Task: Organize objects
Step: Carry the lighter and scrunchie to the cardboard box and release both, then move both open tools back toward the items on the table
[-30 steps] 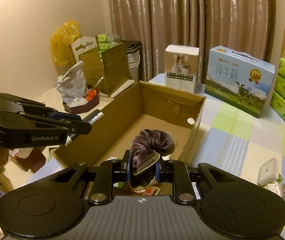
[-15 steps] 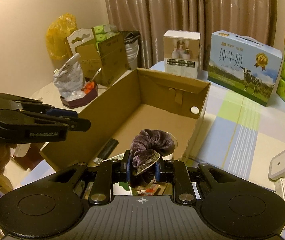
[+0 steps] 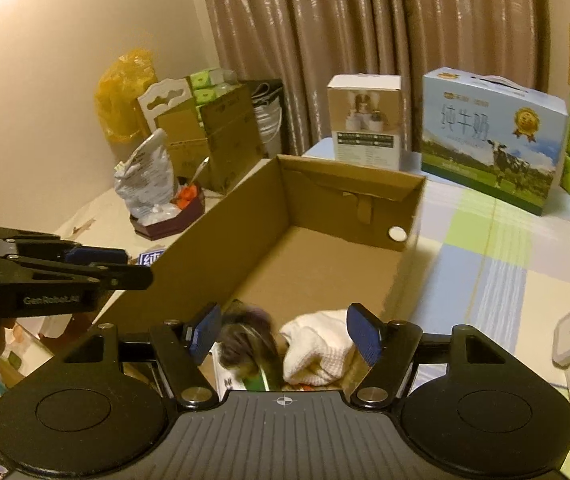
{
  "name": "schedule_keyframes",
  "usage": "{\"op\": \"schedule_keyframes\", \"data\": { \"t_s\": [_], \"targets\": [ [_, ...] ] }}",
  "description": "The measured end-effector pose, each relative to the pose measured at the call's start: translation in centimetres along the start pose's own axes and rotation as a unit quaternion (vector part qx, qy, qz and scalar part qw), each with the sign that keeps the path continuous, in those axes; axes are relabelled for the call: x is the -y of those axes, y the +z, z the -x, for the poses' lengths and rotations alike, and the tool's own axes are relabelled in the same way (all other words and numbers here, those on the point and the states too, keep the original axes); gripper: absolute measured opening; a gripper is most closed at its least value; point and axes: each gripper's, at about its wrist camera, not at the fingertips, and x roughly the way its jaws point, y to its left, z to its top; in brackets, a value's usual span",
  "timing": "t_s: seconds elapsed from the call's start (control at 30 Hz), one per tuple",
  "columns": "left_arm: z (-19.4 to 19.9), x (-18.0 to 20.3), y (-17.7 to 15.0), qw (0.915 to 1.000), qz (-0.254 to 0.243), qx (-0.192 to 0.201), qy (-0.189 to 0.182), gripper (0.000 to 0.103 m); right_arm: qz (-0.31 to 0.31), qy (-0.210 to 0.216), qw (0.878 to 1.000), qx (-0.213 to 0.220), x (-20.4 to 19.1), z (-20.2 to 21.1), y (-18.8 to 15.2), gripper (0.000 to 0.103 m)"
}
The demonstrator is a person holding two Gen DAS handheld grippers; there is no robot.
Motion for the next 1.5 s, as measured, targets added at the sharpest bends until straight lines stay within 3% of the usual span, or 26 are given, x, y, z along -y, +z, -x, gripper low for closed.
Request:
{"op": "schedule_keyframes", "data": {
  "t_s": [0.43, 0.7, 1.17, 1.5],
  "targets": [
    [3.7, 1.3, -2.1, 0.9999, 0.014, -0.003, 0.003, 0.039, -0.043, -0.027, 0.998, 0.024, 0.5, 7.7, -3.0, 0.071],
    [6.9, 4.5, -3.0, 0.9999, 0.012, 0.003, -0.011, 0.06, -0.063, -0.052, 0.996, 0.038, 0.4, 13.2, -5.6, 0.081],
    [9.8, 12.5, -4.4, 0.9982, -0.012, 0.014, -0.057, 0.093, -0.126, -0.117, 0.982, 0.08, 4.3, 22.5, -9.4, 0.097],
    [10.1, 17.0, -4.6, 0.9965, -0.043, 0.017, -0.07, 0.102, -0.161, -0.161, 0.969, 0.092, 7.5, 26.4, -12.1, 0.1]
  ]
}}
